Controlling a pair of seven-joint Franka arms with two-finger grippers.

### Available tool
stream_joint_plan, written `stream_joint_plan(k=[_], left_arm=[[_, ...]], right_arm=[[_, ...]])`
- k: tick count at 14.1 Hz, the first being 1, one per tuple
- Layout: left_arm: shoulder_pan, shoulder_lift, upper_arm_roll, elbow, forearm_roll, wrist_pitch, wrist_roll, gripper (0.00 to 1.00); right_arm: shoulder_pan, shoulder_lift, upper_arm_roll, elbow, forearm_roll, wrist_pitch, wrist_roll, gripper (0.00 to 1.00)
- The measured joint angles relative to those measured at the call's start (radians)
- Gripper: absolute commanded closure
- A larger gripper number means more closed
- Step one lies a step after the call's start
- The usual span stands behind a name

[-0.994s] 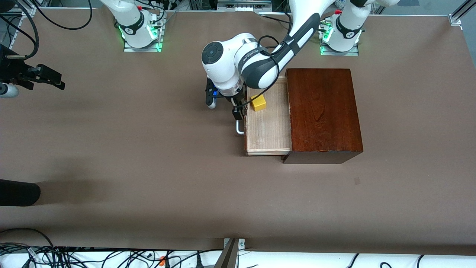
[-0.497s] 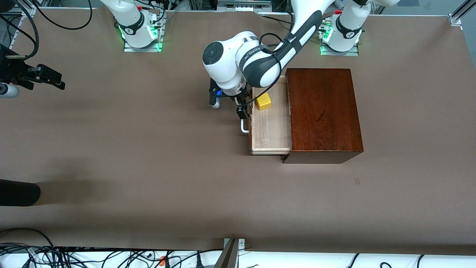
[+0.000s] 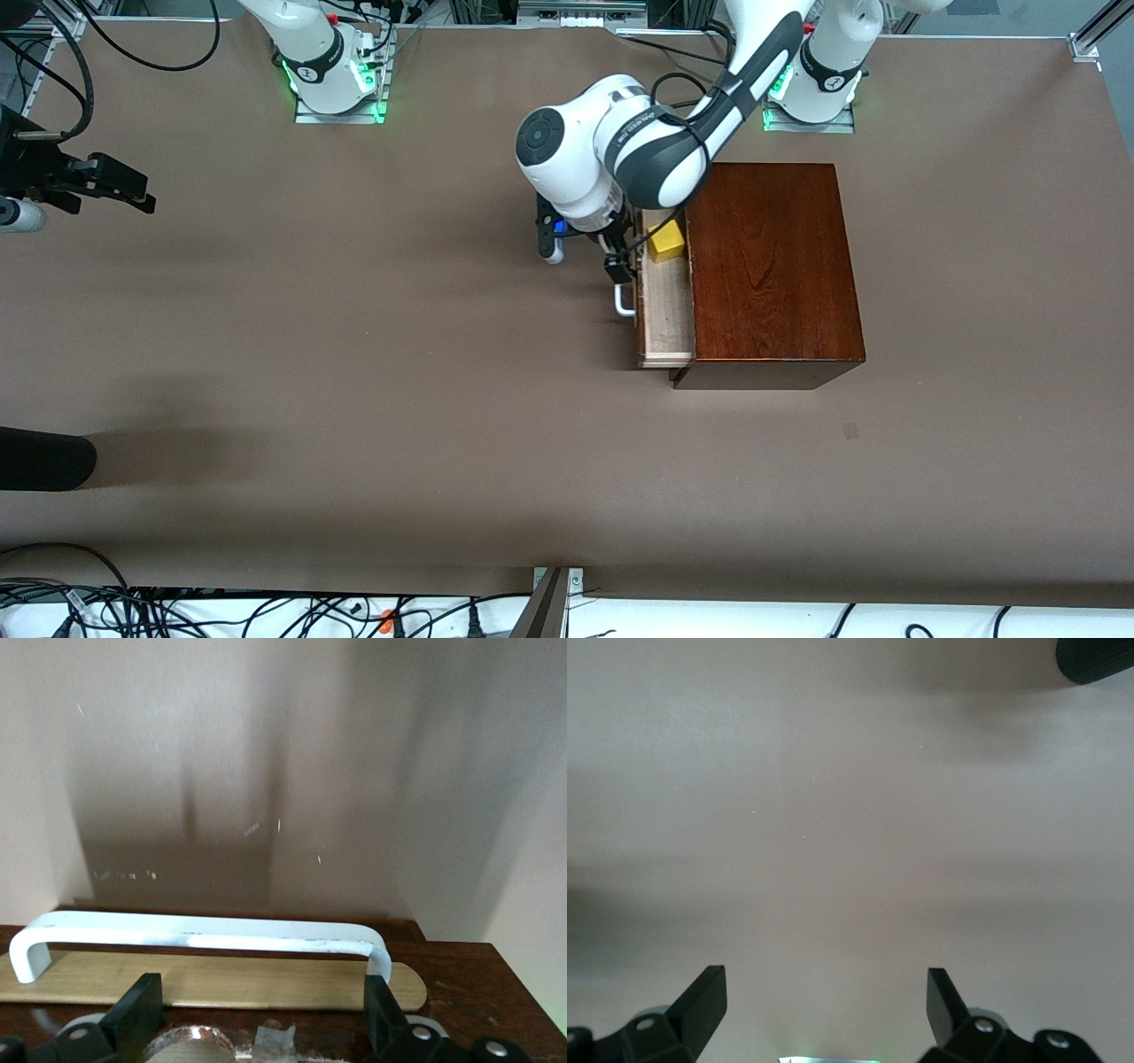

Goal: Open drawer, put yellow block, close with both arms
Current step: 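Push the drawer shut into the box with the left gripper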

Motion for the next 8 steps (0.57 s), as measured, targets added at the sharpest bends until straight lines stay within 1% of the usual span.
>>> stream_joint_plan(k=[4, 8], left_arm=[[0.03, -0.016, 0.001, -0.033, 0.0, -0.006, 0.0, 0.0], [0.05, -0.033, 0.001, -0.06, 0.016, -0.044, -0.002, 0.0]], right_arm=[[0.0, 0.0, 0.001, 0.0, 0.0, 0.0, 0.0, 0.0], [0.0, 0.0, 0.001, 0.0, 0.0, 0.0, 0.0, 0.0]])
